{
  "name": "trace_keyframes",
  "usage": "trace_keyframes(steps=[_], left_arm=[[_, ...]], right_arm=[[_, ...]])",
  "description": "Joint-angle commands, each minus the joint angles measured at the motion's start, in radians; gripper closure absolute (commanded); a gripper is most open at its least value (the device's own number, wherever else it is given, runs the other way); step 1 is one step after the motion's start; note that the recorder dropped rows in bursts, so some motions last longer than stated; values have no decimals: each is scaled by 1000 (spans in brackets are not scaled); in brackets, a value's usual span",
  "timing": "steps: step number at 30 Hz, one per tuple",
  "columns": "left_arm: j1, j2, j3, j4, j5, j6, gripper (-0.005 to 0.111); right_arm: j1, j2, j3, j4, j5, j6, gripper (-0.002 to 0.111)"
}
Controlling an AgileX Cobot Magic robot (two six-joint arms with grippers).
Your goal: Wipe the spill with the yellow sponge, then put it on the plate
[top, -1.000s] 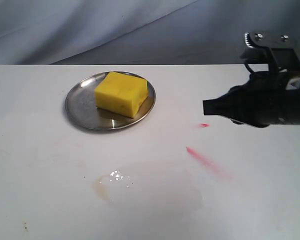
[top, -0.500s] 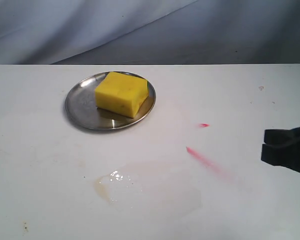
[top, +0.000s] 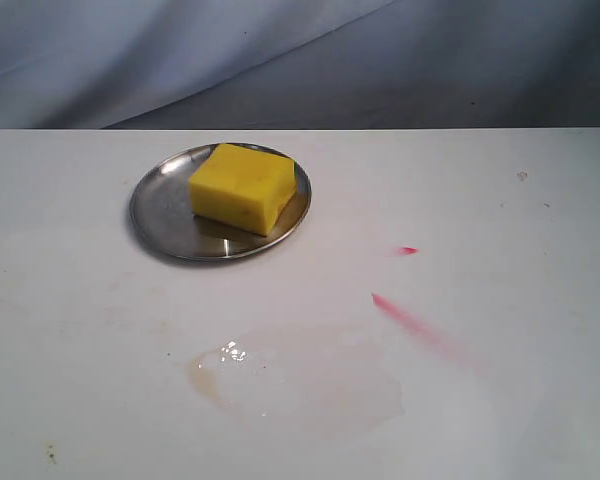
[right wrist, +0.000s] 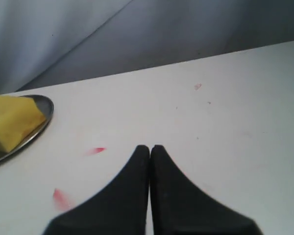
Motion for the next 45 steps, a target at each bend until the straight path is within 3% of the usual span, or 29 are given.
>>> trace_keyframes(steps=[1,14,18,45], left_arm=[[-5,-3,5,-4,-7,0,107],[-5,-3,5,-4,-7,0,107],[-5,-3,5,-4,-7,0,107],[-5,-3,5,-4,-7,0,107]], right_arm=[[-65,-135,59,-50,-9,15,108],[-72,-464,59,-90,135,-53,108],[-67,-470,59,-18,152,-108,108],[-67,-470,59,-18,156,-108,108]])
